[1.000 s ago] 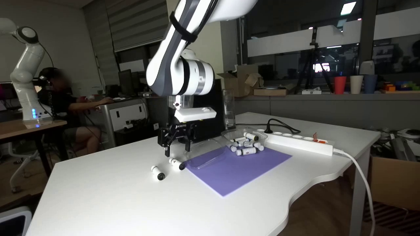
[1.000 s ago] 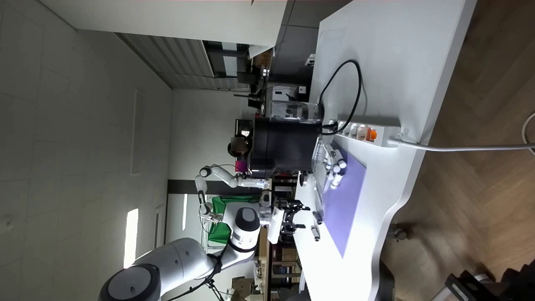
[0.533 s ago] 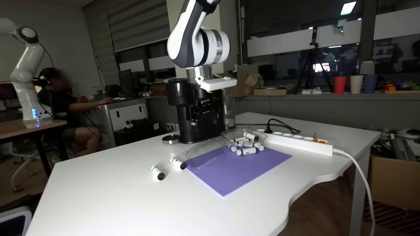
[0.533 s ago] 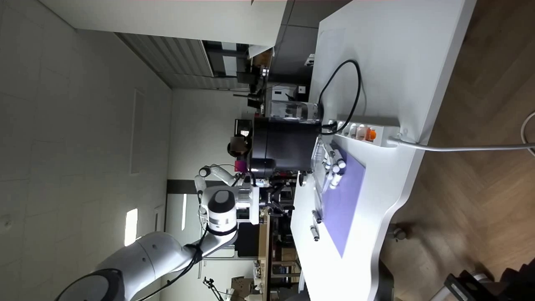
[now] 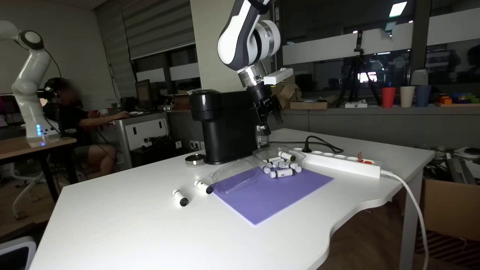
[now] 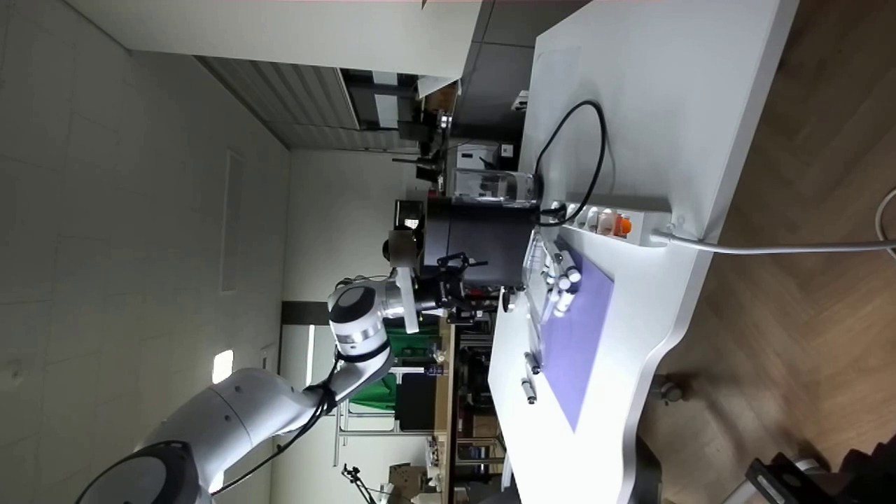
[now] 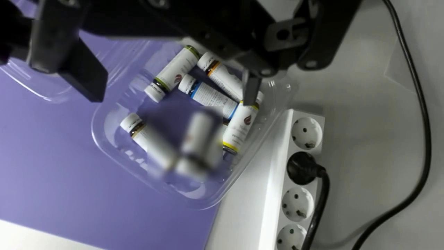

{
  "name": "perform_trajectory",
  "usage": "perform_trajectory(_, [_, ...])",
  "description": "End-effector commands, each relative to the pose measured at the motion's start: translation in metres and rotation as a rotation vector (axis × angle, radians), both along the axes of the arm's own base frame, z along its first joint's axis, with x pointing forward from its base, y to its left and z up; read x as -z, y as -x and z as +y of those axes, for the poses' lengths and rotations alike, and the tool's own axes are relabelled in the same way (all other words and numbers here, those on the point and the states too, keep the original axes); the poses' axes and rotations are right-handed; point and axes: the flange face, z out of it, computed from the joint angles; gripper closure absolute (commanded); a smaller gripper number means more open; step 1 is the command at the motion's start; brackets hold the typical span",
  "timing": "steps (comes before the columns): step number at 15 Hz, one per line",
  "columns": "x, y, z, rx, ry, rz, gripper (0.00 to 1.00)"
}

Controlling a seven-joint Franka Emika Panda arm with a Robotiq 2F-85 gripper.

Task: Remove three bottles from the clear container and place them on the left side of the table

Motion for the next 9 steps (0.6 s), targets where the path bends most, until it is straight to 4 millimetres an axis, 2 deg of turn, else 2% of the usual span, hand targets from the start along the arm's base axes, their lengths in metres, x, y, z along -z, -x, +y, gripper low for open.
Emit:
perform_trajectory(1, [0.002,-0.012,-0.02,-0.001,0.002,0.005,0.0])
perform_trajectory(5, [0.015,-0.015,-0.033,0.075,-0.034,-0.024,0.0])
perform_trajectory(9, [0.025,-0.017,-0.036,0.136,-0.099,-0.052,0.0])
